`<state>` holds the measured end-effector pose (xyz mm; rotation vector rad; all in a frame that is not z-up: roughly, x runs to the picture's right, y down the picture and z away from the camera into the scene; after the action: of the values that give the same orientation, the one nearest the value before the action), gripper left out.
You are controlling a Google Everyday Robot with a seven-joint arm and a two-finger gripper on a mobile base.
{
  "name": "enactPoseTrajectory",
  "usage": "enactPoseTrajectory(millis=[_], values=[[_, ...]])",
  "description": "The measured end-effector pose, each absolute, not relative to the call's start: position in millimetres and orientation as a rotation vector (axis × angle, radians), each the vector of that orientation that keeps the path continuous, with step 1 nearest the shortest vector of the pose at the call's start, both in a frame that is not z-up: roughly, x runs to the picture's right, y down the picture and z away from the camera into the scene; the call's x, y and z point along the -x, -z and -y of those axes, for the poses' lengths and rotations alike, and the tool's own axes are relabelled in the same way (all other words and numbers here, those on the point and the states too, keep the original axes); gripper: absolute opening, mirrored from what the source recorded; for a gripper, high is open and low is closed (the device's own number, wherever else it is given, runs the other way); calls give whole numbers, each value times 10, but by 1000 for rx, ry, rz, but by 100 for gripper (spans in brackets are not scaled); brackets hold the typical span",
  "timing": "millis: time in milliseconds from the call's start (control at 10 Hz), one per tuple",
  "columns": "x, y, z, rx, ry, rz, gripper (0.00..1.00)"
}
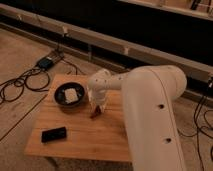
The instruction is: Place the pepper in the ceramic cup
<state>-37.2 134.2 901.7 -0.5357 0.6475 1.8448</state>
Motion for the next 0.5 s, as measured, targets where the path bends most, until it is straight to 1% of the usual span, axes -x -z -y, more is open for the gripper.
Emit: enactPoseTrajectory(millis=[100, 200, 500], values=[[348, -8973, -1336, 542, -1834, -656, 4], [323, -8919, -1295, 541, -1826, -658, 0], [210, -8703, -1111, 519, -1803, -656, 0]])
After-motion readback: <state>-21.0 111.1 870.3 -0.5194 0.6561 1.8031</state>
